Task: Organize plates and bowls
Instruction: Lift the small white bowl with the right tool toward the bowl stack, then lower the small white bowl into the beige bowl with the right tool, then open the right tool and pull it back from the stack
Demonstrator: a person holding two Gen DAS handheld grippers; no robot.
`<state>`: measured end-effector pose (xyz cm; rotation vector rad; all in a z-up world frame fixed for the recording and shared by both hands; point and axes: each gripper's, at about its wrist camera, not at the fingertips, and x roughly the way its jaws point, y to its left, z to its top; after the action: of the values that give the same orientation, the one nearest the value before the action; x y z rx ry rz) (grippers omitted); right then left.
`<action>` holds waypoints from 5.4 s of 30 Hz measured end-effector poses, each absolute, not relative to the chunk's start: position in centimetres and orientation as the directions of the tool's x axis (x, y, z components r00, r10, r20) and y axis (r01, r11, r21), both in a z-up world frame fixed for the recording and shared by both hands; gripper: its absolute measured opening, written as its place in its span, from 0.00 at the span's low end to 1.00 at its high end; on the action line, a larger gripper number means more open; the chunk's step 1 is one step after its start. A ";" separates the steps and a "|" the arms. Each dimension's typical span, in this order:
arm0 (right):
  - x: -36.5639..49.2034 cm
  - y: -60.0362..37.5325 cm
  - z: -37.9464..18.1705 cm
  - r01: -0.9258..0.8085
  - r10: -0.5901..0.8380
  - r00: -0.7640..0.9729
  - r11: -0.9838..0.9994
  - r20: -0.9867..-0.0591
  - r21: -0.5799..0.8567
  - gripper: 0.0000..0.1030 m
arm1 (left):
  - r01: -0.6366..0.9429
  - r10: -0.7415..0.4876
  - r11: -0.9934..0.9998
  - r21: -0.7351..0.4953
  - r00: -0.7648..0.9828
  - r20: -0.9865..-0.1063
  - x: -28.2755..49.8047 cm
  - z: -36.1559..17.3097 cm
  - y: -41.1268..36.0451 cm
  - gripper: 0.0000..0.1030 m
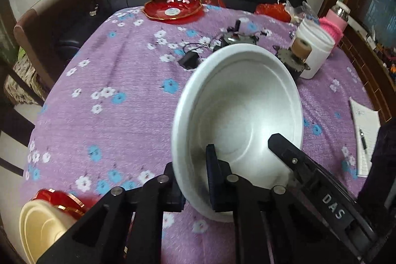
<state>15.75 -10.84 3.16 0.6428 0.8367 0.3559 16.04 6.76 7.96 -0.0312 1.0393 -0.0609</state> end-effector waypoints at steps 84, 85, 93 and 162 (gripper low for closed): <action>3.1 10.7 9.1 -0.318 0.506 0.497 0.862 -0.705 0.394 0.14 | -0.220 -0.018 0.956 -0.193 0.615 -0.789 -1.4 10.2 26.7 0.14; 3.1 10.7 9.1 -0.319 0.504 0.499 0.863 -0.705 0.392 0.15 | -0.219 -0.008 0.958 -0.183 0.619 -0.785 -1.5 10.2 26.7 0.14; 3.0 11.1 9.0 -0.327 0.494 0.510 0.869 -0.704 0.372 0.16 | -0.225 0.048 0.966 -0.130 0.645 -0.763 -1.7 10.5 26.5 0.14; -8.0 3.1 11.4 -0.242 0.376 0.749 0.922 -0.547 0.302 0.62 | -0.294 0.238 0.955 -0.053 0.857 -0.457 -15.3 14.4 20.7 0.90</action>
<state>-8.05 3.14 11.35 0.2176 0.6416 0.3407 -15.34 20.75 14.41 -0.1220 0.4636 0.2802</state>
